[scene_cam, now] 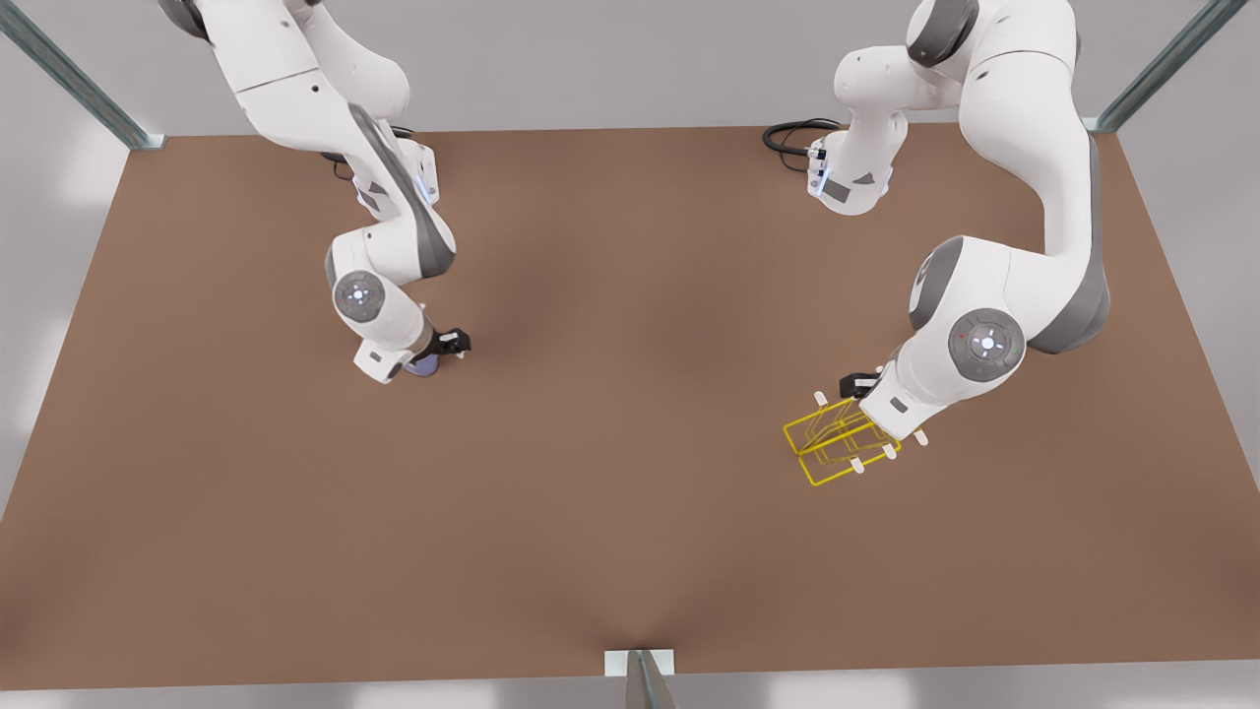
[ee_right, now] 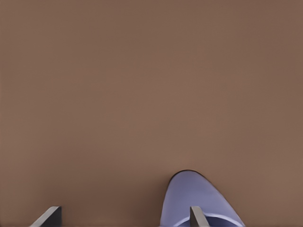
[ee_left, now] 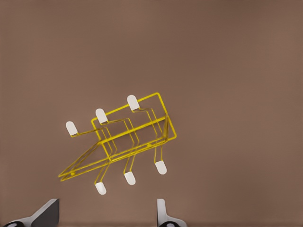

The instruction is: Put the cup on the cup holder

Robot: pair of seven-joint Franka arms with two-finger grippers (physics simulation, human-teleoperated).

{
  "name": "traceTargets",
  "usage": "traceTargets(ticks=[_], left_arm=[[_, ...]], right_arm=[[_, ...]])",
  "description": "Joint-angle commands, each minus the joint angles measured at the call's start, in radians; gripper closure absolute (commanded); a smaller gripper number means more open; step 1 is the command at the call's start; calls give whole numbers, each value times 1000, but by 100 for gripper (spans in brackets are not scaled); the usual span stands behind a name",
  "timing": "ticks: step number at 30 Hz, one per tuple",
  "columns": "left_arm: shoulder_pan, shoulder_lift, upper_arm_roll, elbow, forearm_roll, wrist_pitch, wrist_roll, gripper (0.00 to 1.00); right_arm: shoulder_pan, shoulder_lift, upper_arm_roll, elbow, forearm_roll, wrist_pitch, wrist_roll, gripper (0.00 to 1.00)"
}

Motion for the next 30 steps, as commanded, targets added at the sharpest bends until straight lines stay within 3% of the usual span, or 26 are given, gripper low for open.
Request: traceTargets(ticks=[1, 16, 20, 30], left_arm=[[-2, 1, 0, 0, 0, -1, -9, 0], [-3, -2, -1, -11, -6, -5, -15, 0], [-5, -2, -1, -12, -6, -8, -17, 0], [-2, -5, -1, -14, -9, -11, -15, 0]], right_arm=[[-1, 4, 0, 0, -3, 15, 2, 0], [4, -7, 0, -5, -7, 22, 16, 0], [14, -82, 36, -92, -7, 35, 22, 0], [13, -73, 37, -109, -10, -2, 16, 0]])
